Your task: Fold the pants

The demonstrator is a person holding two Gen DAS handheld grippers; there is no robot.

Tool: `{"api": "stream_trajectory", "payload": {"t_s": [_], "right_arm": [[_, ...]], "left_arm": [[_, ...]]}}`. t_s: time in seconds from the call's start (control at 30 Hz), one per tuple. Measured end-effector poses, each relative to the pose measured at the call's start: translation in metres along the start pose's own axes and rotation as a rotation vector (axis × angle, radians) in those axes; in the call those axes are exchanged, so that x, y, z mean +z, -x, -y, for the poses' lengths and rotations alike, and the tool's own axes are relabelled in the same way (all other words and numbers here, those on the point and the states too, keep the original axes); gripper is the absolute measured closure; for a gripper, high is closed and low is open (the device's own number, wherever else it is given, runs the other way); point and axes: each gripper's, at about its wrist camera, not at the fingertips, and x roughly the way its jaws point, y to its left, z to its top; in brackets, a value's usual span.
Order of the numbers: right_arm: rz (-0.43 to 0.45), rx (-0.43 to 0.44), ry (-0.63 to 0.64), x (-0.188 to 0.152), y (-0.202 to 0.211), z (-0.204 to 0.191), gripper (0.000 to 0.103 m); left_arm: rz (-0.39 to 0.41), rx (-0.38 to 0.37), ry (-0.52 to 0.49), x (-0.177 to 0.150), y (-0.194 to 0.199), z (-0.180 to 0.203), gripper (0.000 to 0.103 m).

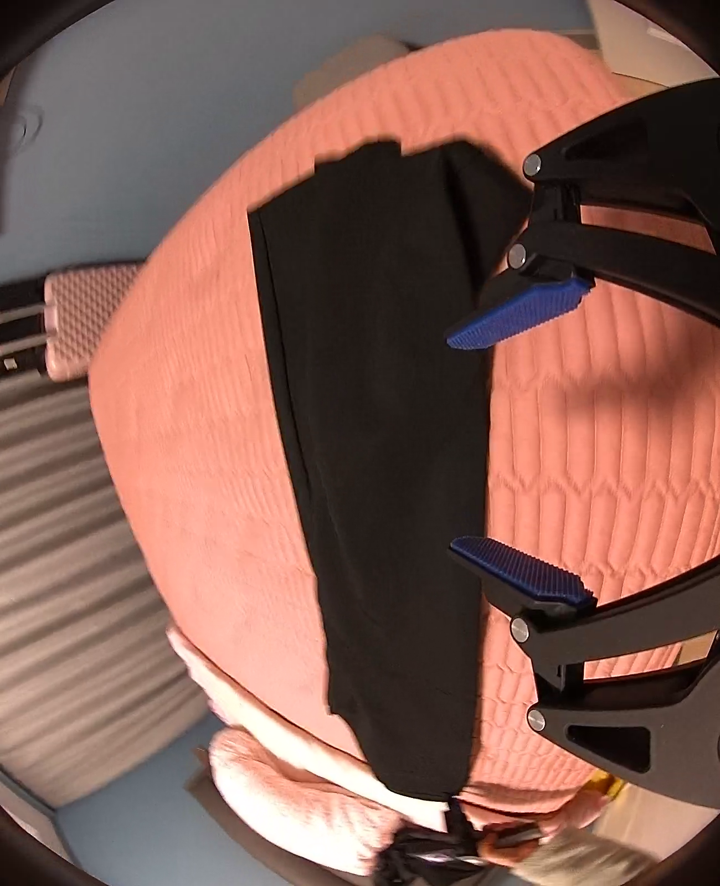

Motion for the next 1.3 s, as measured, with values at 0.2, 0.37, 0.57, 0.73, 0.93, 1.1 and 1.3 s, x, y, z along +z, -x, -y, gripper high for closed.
{"api": "stream_trajectory", "payload": {"t_s": [0.2, 0.37, 0.57, 0.73, 0.93, 1.1, 1.3], "right_arm": [[-0.016, -0.086, -0.074, 0.029, -0.005, 0.072, 0.027], [-0.127, -0.064, -0.115, 0.068, -0.054, 0.125, 0.023], [-0.24, 0.101, -0.213, 0.066, -0.103, 0.163, 0.054], [0.025, 0.18, 0.027, 0.107, -0.035, 0.115, 0.094], [-0.035, -0.045, 0.322, 0.1, -0.022, 0.097, 0.083], [-0.185, -0.202, 0.099, 0.049, -0.066, 0.153, 0.079], [-0.078, -0.07, 0.016, 0.035, -0.032, 0.12, 0.079]], "left_arm": [[0.127, 0.032, -0.009, -0.039, 0.079, 0.027, 0.066], [0.207, -0.108, -0.058, -0.073, 0.146, 0.097, 0.056], [0.163, -0.293, -0.148, -0.107, 0.188, 0.19, 0.051], [0.137, -0.328, -0.27, -0.124, 0.201, 0.249, 0.051], [0.11, -0.324, -0.337, -0.134, 0.19, 0.274, 0.044], [0.047, -0.298, -0.384, -0.136, 0.167, 0.289, 0.044], [-0.014, -0.196, -0.359, -0.129, 0.13, 0.265, 0.038]]}}
